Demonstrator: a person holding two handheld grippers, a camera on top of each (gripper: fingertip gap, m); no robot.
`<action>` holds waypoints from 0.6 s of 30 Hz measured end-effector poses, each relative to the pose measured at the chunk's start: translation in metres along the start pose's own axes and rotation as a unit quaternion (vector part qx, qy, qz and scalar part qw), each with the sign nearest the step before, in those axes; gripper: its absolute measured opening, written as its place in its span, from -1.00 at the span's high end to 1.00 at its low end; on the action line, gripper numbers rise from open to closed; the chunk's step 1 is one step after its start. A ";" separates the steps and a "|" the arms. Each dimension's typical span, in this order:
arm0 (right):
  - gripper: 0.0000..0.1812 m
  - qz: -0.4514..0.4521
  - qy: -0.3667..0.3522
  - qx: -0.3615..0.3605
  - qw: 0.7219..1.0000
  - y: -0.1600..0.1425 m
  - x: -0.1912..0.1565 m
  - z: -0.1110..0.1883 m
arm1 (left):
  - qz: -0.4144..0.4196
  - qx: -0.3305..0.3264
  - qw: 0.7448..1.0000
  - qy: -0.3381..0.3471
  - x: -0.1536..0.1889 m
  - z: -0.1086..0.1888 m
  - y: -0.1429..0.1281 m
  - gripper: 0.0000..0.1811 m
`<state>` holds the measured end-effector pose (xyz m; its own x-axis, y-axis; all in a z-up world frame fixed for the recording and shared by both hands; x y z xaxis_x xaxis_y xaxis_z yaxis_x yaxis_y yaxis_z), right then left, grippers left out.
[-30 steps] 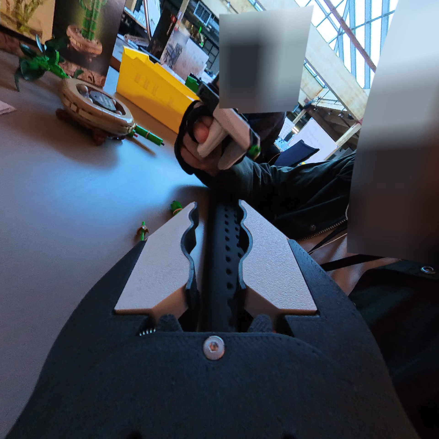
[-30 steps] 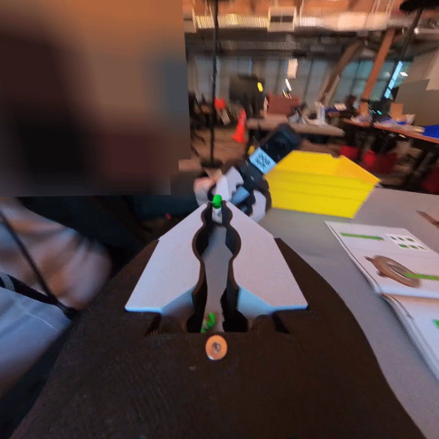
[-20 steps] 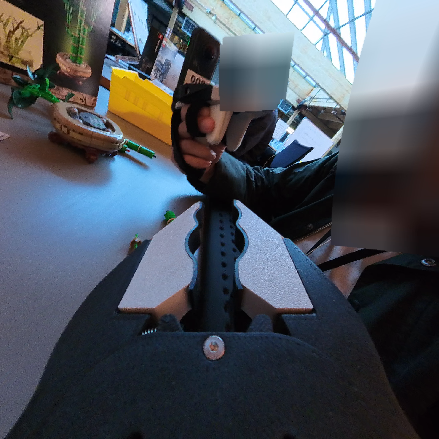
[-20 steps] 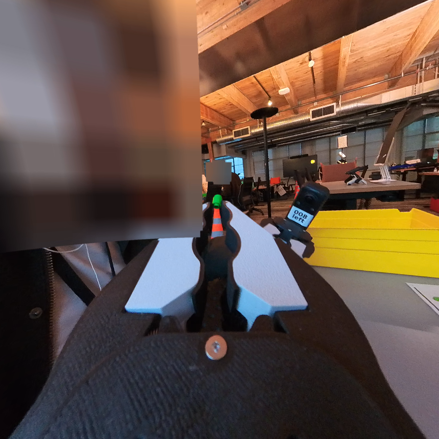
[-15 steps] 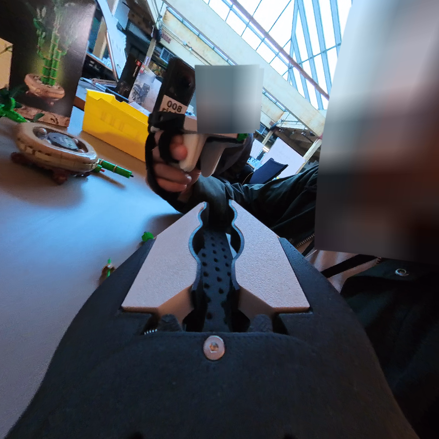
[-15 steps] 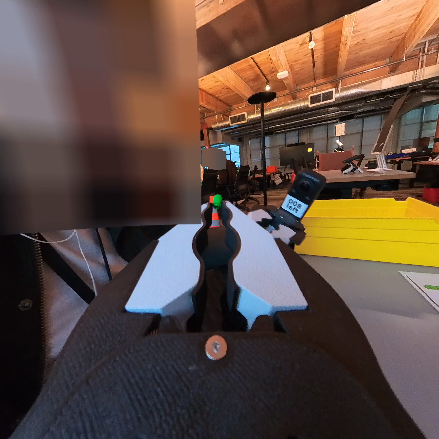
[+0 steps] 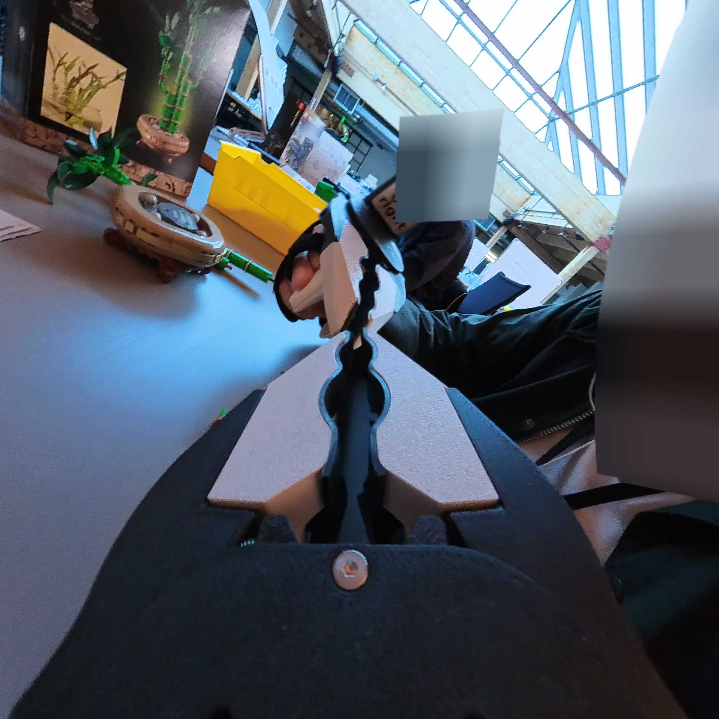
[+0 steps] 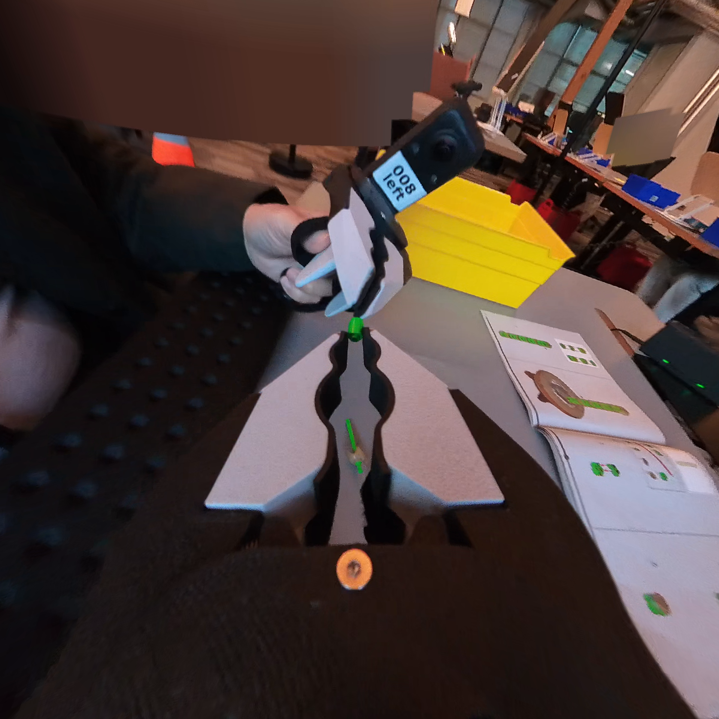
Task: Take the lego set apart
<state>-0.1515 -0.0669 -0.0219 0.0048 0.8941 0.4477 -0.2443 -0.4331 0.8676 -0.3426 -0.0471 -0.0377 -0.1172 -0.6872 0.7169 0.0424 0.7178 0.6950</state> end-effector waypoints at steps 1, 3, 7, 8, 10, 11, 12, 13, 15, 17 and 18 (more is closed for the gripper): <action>0.93 0.009 -0.003 -0.010 1.000 -0.001 -0.001 -0.001 | 0.005 -0.002 1.000 0.008 -0.002 0.000 -0.001 1.00; 0.93 0.017 -0.011 -0.029 0.999 -0.003 -0.001 -0.003 | 0.024 -0.002 0.999 0.024 -0.008 0.002 -0.001 1.00; 0.93 0.041 -0.022 -0.063 0.997 -0.005 -0.002 -0.006 | 0.057 -0.004 0.997 0.050 -0.019 0.002 -0.002 0.86; 0.93 0.049 -0.023 -0.070 0.996 -0.005 -0.003 -0.006 | 0.066 -0.008 0.997 0.043 -0.020 0.002 -0.003 0.87; 0.93 0.059 -0.028 -0.080 0.995 -0.005 -0.004 -0.007 | 0.076 -0.011 0.997 0.030 -0.021 0.000 -0.003 0.89; 0.93 0.061 -0.029 -0.085 0.994 -0.006 -0.004 -0.008 | 0.079 -0.013 0.996 0.029 -0.021 0.000 -0.003 0.86; 0.93 0.063 -0.030 -0.087 0.994 -0.006 -0.004 -0.008 | 0.082 -0.015 0.996 0.028 -0.022 -0.001 -0.003 0.85; 0.93 0.067 -0.032 -0.088 0.993 -0.006 -0.005 -0.008 | 0.085 -0.018 0.996 0.029 -0.023 -0.001 -0.003 0.85; 0.93 0.075 -0.031 -0.094 0.992 -0.006 -0.006 -0.009 | 0.087 -0.028 0.995 0.036 -0.024 -0.003 -0.004 0.91; 0.93 0.081 -0.033 -0.095 0.992 -0.005 -0.007 -0.010 | 0.074 -0.034 0.996 0.046 -0.023 -0.003 -0.004 0.94; 0.93 0.084 -0.035 -0.089 0.992 -0.004 -0.008 -0.009 | 0.066 -0.034 0.996 0.045 -0.021 -0.003 -0.004 0.94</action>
<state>-0.1596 -0.0711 -0.0306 0.0155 0.7986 0.6016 -0.4139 -0.5426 0.7310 -0.3373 -0.0355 -0.0554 -0.0177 -0.5961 0.8027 0.1185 0.7959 0.5937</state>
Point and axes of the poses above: each gripper's, where its closed fingertips meet, z back along the fingers, y out of its top, x = y × z across the jaws, the point moved 10 cm from there along z, back along the fingers, and after that the axes turned 11 degrees about z, right-handed, at the moved point
